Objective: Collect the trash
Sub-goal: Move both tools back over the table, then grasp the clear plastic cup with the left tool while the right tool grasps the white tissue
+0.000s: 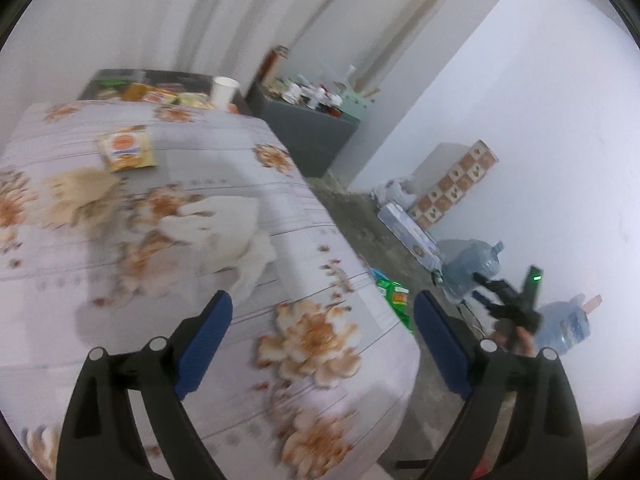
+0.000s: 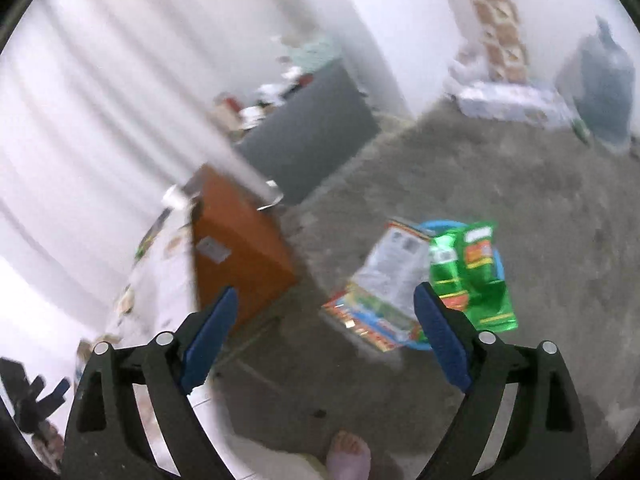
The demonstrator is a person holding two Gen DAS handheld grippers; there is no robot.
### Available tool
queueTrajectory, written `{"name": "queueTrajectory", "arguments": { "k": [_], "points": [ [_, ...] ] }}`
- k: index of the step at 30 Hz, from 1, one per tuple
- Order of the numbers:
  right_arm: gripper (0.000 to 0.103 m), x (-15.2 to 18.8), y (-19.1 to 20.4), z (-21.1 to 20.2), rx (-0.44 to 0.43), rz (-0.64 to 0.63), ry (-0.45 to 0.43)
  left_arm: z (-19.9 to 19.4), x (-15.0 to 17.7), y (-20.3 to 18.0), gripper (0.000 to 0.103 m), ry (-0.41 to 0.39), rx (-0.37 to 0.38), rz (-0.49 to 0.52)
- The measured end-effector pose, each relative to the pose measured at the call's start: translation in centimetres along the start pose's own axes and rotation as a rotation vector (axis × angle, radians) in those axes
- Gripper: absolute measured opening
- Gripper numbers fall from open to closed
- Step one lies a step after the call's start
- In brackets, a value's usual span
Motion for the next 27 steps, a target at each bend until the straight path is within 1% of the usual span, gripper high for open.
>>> {"name": "queueTrajectory", "arguments": {
  "k": [4,6,8,12,13,16,17,21,25,27],
  "points": [
    [0.088,2.6,6.5,0.2,0.005,-0.115,0.062,-3.1,2.2,2.4,0.092,-0.035,-0.062,-0.032],
    [0.089,4.0,9.9,0.6,-0.020,-0.171,0.092,-4.4,3.1,3.8,0.092,-0.049,-0.096,-0.045],
    [0.089,5.7,13.2,1.2,-0.062,-0.212,0.119,-5.8,4.1,5.2,0.093,-0.067,-0.146,-0.058],
    [0.089,8.2,18.5,2.2,-0.164,-0.245,0.147,-7.0,5.3,7.6,0.093,-0.085,-0.205,-0.089],
    [0.089,8.9,19.9,2.8,-0.201,-0.256,0.156,-7.2,5.6,8.1,0.093,-0.088,-0.213,-0.095],
    [0.089,10.3,22.9,4.5,-0.265,-0.242,0.200,-7.0,5.8,9.2,0.093,-0.103,-0.213,-0.119],
    [0.089,10.8,24.2,5.5,-0.304,-0.247,0.231,-6.9,5.8,9.3,0.093,-0.107,-0.211,-0.120],
    [0.089,11.5,28.0,7.9,-0.357,-0.269,0.287,-6.1,5.1,9.9,0.093,-0.130,-0.212,-0.127],
    [0.089,10.7,29.9,11.2,-0.361,-0.243,0.337,-4.7,4.0,9.1,0.093,-0.147,-0.153,-0.110],
    [0.089,10.1,30.2,13.0,-0.337,-0.231,0.357,-3.2,3.4,8.4,0.093,-0.126,-0.131,-0.085]
  ]
}}
Point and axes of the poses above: each gripper's, at about its wrist camera, not at the fingertips, and z roughly the way its jaws point, y to its left, x to its underside, the point moved 7 cm from there along z, roughly the way its jaws point, and after that the axes turned 2 degrees about z, right-handed, at the moved point
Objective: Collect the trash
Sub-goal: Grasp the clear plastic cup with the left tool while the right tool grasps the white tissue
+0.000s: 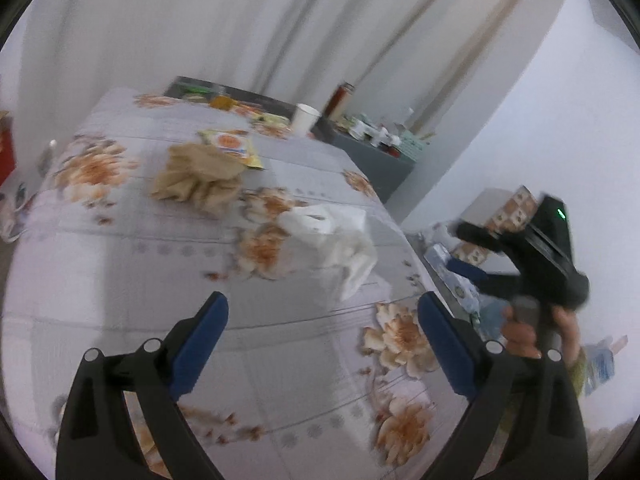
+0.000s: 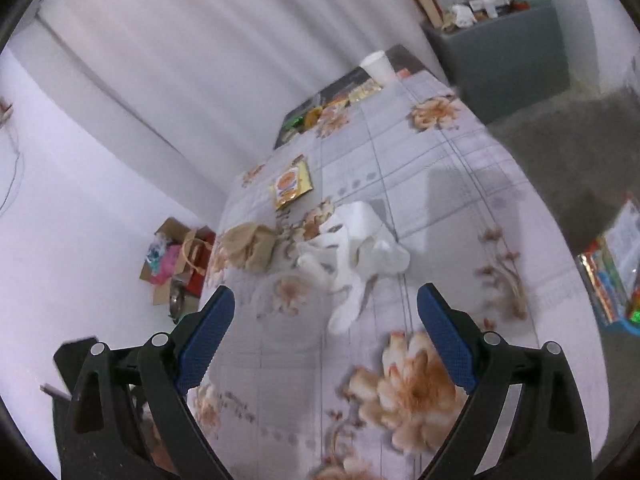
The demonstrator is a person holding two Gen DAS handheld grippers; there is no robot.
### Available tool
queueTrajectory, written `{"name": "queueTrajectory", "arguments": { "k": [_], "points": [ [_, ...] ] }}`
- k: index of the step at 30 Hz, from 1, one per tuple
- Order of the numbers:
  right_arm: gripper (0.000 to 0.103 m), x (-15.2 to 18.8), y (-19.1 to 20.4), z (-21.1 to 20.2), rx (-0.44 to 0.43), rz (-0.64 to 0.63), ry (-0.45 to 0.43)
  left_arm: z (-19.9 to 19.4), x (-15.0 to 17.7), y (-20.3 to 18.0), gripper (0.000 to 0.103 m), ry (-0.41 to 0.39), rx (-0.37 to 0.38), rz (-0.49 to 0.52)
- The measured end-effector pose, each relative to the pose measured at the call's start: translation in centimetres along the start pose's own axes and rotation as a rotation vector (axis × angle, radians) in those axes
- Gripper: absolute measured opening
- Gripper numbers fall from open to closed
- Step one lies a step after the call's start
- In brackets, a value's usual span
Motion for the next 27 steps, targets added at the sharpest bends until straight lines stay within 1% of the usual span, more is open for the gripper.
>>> {"name": "queueTrajectory", "arguments": {
  "k": [2,5,7,9,10,14,16,17,20,22,24,27],
  "points": [
    [0.087,-1.0,-0.3,1.3,0.028,0.000,0.011,2.0,-0.2,-0.6,0.094,0.034,0.005,0.020],
    [0.083,-2.1,-0.2,3.3,0.061,-0.024,0.038,4.7,-0.5,-0.8,0.094,0.073,-0.037,0.039],
    [0.082,-2.5,0.1,4.8,0.086,-0.065,0.064,5.9,-0.7,-0.7,0.094,0.077,-0.051,0.050],
    [0.079,-2.8,0.2,6.4,0.136,-0.107,0.083,7.3,-1.0,-0.5,0.094,0.084,-0.114,0.084],
    [0.078,-2.9,0.1,7.3,0.157,-0.130,0.097,7.8,-1.0,-0.4,0.094,0.088,-0.131,0.095],
    [0.071,-2.5,-0.3,10.4,0.212,-0.187,0.156,9.2,-1.0,-0.2,0.094,0.103,-0.153,0.123],
    [0.068,-2.2,-0.5,11.2,0.232,-0.208,0.172,9.9,-1.0,0.1,0.094,0.107,-0.176,0.139],
    [0.064,-2.0,-0.5,11.5,0.236,-0.216,0.179,10.0,-1.0,0.2,0.092,0.106,-0.184,0.140],
    [0.057,-1.7,-0.8,11.9,0.235,-0.220,0.183,10.2,-1.1,0.7,0.086,0.109,-0.210,0.140],
    [0.055,-1.5,-1.0,12.0,0.242,-0.224,0.185,10.1,-1.0,0.8,0.082,0.111,-0.209,0.139],
    [0.052,-1.4,-1.1,11.9,0.252,-0.240,0.176,10.0,-1.0,0.9,0.077,0.107,-0.226,0.161],
    [0.051,-1.3,-1.1,11.6,0.274,-0.266,0.162,9.7,-0.7,0.8,0.071,0.106,-0.245,0.192]
  ]
}}
Point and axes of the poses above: each gripper's, at about its wrist camera, not at the fingertips, and z roughly the way its jaws point, y to its left, x to its underside, the point moved 7 cm from there along z, roughly the way its jaws point, and after that the axes turned 2 degrees about z, right-handed, at the moved point
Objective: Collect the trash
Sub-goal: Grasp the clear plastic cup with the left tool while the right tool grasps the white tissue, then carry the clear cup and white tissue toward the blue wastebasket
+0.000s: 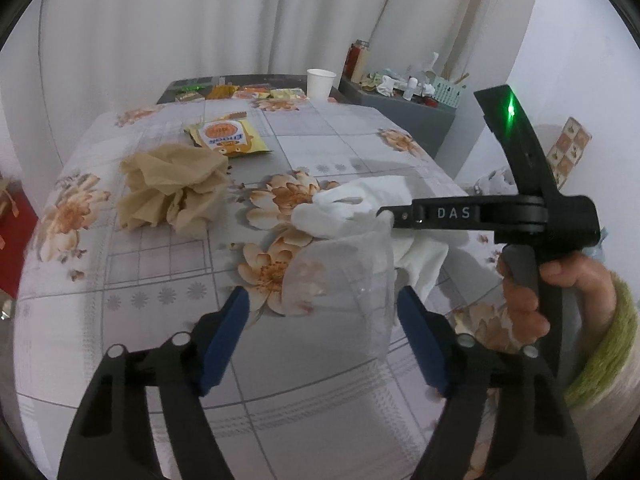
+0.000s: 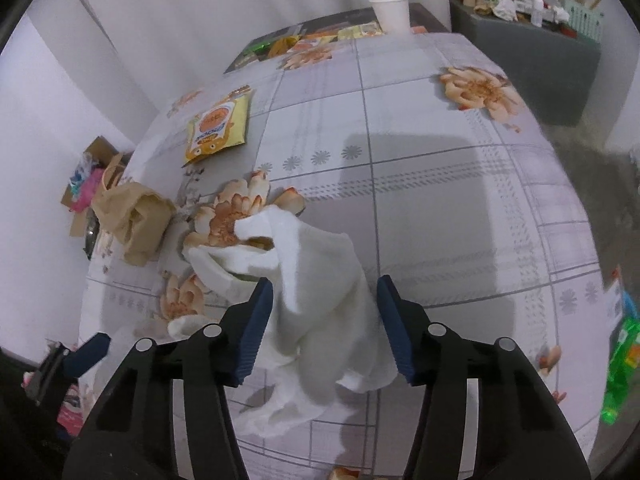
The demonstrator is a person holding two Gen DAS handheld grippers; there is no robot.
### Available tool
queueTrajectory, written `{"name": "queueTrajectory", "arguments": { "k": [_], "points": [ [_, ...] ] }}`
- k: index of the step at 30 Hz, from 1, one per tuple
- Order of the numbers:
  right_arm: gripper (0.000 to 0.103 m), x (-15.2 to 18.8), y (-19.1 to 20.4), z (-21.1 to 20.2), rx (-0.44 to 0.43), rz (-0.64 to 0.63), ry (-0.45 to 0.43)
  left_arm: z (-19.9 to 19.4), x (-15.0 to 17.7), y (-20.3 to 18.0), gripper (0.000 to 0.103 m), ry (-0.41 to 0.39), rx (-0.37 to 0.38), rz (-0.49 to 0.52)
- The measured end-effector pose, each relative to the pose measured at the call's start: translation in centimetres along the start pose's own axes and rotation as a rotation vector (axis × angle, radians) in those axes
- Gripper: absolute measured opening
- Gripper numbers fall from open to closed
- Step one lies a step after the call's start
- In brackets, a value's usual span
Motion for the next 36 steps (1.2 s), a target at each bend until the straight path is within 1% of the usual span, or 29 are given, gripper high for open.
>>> {"name": "queueTrajectory", "arguments": {
  "k": [3,4,6,7,9,10,12,13,14,15,17,19,20,24,26,32,36],
  "points": [
    [0.051,0.2,0.0,-0.2,0.012,-0.020,-0.008,-0.2,0.2,0.3,0.060,0.003,-0.008,-0.002],
    [0.051,0.3,0.1,-0.2,0.008,-0.025,-0.007,-0.2,0.3,0.4,0.058,0.002,-0.010,-0.004],
    [0.049,0.5,0.1,-0.3,-0.002,-0.026,-0.002,-0.3,0.4,0.6,0.051,0.002,-0.015,-0.003],
    [0.048,0.6,0.1,-0.3,-0.008,-0.028,-0.001,-0.4,0.4,0.6,0.049,0.003,-0.019,0.002],
    [0.044,0.8,0.0,-0.3,-0.004,-0.033,0.000,-0.4,0.5,0.8,0.042,0.008,-0.022,0.007],
    [0.042,0.9,0.1,-0.3,-0.006,-0.036,0.001,-0.4,0.6,0.9,0.039,0.010,-0.022,0.006],
    [0.037,1.1,0.1,-0.3,-0.021,-0.033,0.008,-0.4,0.7,1.3,0.032,0.015,-0.019,-0.011],
    [0.032,1.1,0.1,-0.3,-0.027,-0.029,0.010,-0.4,0.7,1.5,0.029,0.014,-0.017,-0.019],
    [0.027,1.3,0.0,-0.3,-0.040,-0.022,0.016,-0.4,0.7,1.7,0.024,0.011,-0.013,-0.031],
    [0.025,1.3,0.0,-0.3,-0.047,-0.017,0.019,-0.3,0.8,1.9,0.020,0.012,-0.011,-0.038],
    [0.017,1.5,-0.2,-0.4,-0.067,0.002,0.028,-0.2,0.8,2.2,0.017,0.014,-0.005,-0.052],
    [0.013,1.6,-0.3,-0.6,-0.087,0.020,0.029,-0.2,0.9,2.5,0.015,0.014,0.000,-0.063],
    [0.012,1.6,-0.4,-0.7,-0.097,0.031,0.028,-0.2,0.9,2.7,0.013,0.013,0.001,-0.070],
    [0.010,2.0,-0.6,-1.5,-0.132,0.066,0.021,-0.2,1.1,3.3,0.006,0.014,0.018,-0.101],
    [0.009,2.1,-0.6,-2.0,-0.144,0.077,0.014,-0.3,1.2,3.5,0.006,0.013,0.029,-0.117],
    [0.009,2.3,-1.2,-4.4,-0.183,0.115,-0.018,-1.6,1.0,3.6,0.005,-0.016,0.036,-0.121],
    [0.009,2.5,-1.7,-6.5,-0.205,0.142,-0.054,-2.5,0.7,3.5,0.005,-0.036,0.055,-0.129]
  ]
}}
Point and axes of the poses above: each gripper's, at about its wrist camera, not at the fingertips, and z roughly the way its jaws point, y to its left, x to its underside, the point moved 7 cm from there along z, roughly the way its jaws point, and after that the axes turned 2 degrees about z, right-handed, at the moved point
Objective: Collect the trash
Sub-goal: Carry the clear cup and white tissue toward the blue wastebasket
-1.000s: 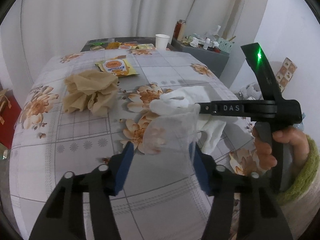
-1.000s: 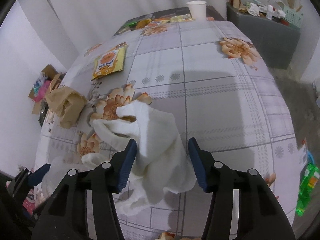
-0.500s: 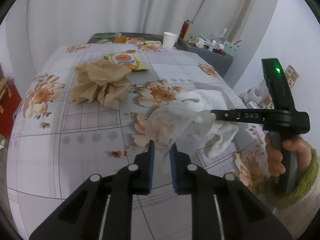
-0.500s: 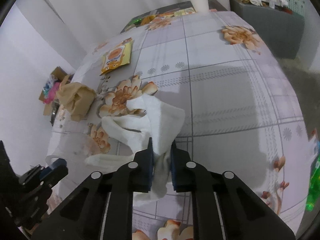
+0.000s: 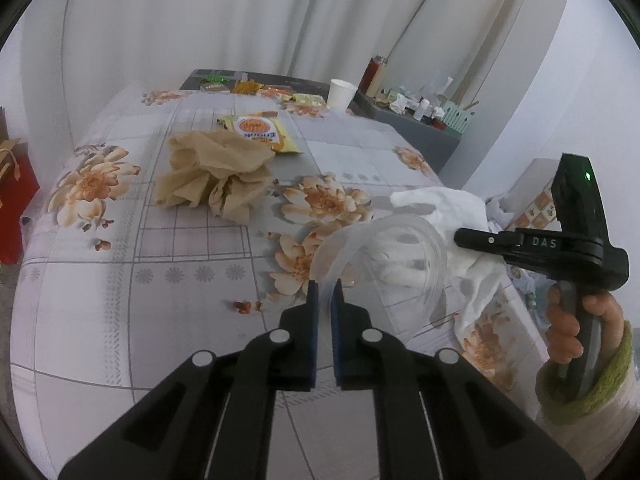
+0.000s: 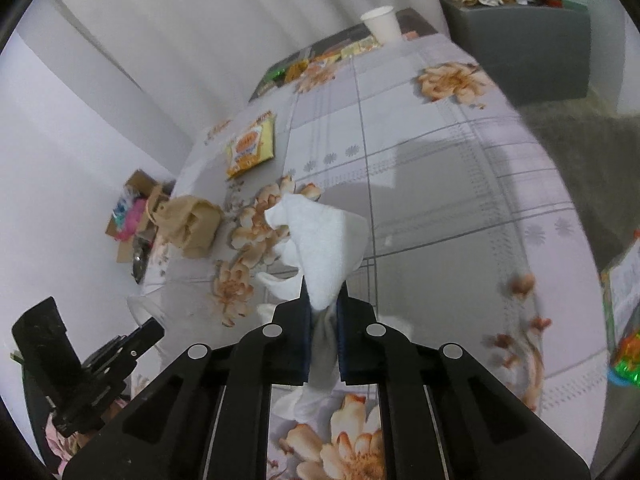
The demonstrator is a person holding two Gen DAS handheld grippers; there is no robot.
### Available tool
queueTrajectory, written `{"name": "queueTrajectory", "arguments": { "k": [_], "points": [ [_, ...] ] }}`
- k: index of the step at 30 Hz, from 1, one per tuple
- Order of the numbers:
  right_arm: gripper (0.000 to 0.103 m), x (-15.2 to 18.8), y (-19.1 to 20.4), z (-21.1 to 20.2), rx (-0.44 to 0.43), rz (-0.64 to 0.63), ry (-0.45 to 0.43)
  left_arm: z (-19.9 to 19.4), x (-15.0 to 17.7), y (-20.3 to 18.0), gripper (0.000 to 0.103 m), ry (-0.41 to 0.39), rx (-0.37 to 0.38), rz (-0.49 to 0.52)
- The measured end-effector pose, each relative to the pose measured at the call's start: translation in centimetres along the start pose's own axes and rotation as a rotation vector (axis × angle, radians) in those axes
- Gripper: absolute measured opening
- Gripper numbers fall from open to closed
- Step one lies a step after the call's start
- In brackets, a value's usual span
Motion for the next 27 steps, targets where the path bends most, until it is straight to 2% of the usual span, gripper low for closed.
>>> {"name": "queueTrajectory", "arguments": {
  "k": [6,14,19,27],
  "points": [
    [0.009,0.3,-0.2,-2.6,-0.036,0.031,-0.037,-1.5,-0.7,-1.3,0.005,-0.022,0.044,0.001],
    [0.009,0.9,-1.8,-7.2,-0.071,0.070,-0.108,-2.3,-1.4,-5.0,0.005,-0.027,0.086,0.045],
    [0.009,1.5,-4.3,-11.3,-0.077,0.113,-0.170,-2.2,-1.7,-8.6,0.005,-0.023,0.111,0.104],
    [0.009,2.9,-9.4,-17.6,-0.034,0.186,-0.264,-1.1,-2.0,-15.5,0.005,-0.007,0.166,0.219]
  ]
}}
Point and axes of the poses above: each gripper's, at about its wrist camera, not at the fingertips, and z roughly the way its jaws point, y to its left, x to its underside, the point moved 7 cm from there along z, roughly the way its jaws point, and after that the axes turned 2 degrees about z, right-handed, at the moved point
